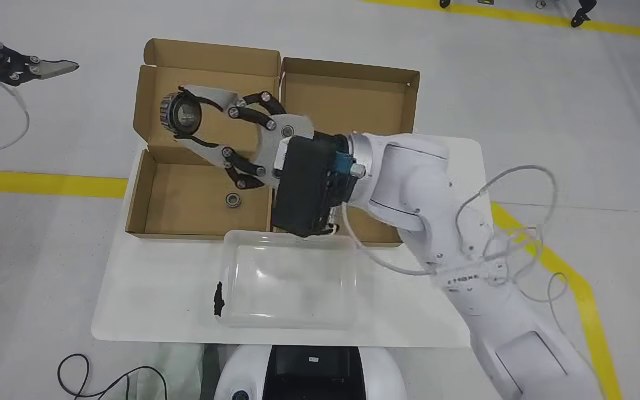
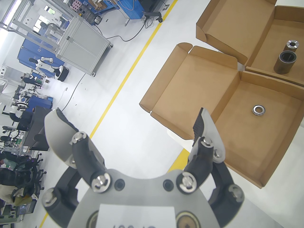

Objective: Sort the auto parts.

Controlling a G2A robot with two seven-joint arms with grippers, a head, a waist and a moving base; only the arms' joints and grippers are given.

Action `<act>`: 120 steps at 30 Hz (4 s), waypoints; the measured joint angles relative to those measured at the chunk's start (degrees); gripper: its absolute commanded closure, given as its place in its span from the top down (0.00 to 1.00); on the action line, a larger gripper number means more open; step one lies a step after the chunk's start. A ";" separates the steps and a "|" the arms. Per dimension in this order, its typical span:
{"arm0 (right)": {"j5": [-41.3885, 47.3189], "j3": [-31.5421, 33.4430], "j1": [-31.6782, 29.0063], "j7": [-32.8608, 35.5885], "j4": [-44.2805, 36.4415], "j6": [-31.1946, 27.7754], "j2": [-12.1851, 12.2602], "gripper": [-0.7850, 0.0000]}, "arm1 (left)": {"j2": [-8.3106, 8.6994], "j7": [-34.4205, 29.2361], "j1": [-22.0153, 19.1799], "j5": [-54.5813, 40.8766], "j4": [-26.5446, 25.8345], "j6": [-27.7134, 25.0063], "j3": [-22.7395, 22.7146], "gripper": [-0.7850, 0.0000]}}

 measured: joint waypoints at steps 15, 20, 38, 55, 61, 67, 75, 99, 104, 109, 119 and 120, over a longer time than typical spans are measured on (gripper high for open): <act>-4.07 0.13 -1.68 -2.20 0.02 -1.36 0.39 0.00 | 0.00 0.00 0.00 0.00 0.00 0.00 0.00 1.00; -6.17 -0.90 -2.59 0.22 0.86 -0.51 0.41 0.00 | 0.00 0.00 0.00 0.00 0.00 0.00 0.00 1.00; -1.18 -5.57 -5.16 1.51 16.06 -0.05 -0.68 0.00 | 0.00 0.00 0.00 0.00 0.00 0.00 0.00 1.00; 4.48 -16.57 3.47 8.39 39.48 3.98 -7.04 0.00 | 0.00 0.00 0.00 0.00 0.00 0.00 0.00 1.00; 7.15 -19.54 6.96 12.64 47.63 6.00 -10.25 0.00 | 0.00 0.00 0.00 0.00 0.00 0.00 0.00 1.00; 9.87 -21.73 9.53 15.31 55.60 7.07 -13.54 0.00 | 0.00 0.00 0.00 0.00 0.00 0.00 0.00 1.00; 12.07 -24.89 12.54 19.01 65.39 7.31 -18.56 0.00 | 0.00 0.00 0.00 0.00 0.00 0.00 0.00 1.00; 10.54 -26.31 16.38 14.61 80.05 9.32 -25.86 0.32 | 0.00 0.00 0.00 0.00 0.00 0.00 0.00 1.00; 10.03 -25.86 17.09 11.98 80.27 8.62 -26.17 0.33 | 0.00 0.00 0.00 0.00 0.00 0.00 0.00 1.00; 9.14 -25.32 18.00 8.95 79.19 7.92 -26.09 0.33 | 0.00 0.00 0.00 0.00 0.00 0.00 0.00 1.00; 6.84 -23.18 18.75 2.10 74.34 6.05 -24.34 0.34 | 0.00 0.00 0.00 0.00 0.00 0.00 0.00 1.00; 6.64 -22.82 18.68 1.38 73.75 5.90 -24.01 0.34 | 0.00 0.00 0.00 0.00 0.00 0.00 0.00 1.00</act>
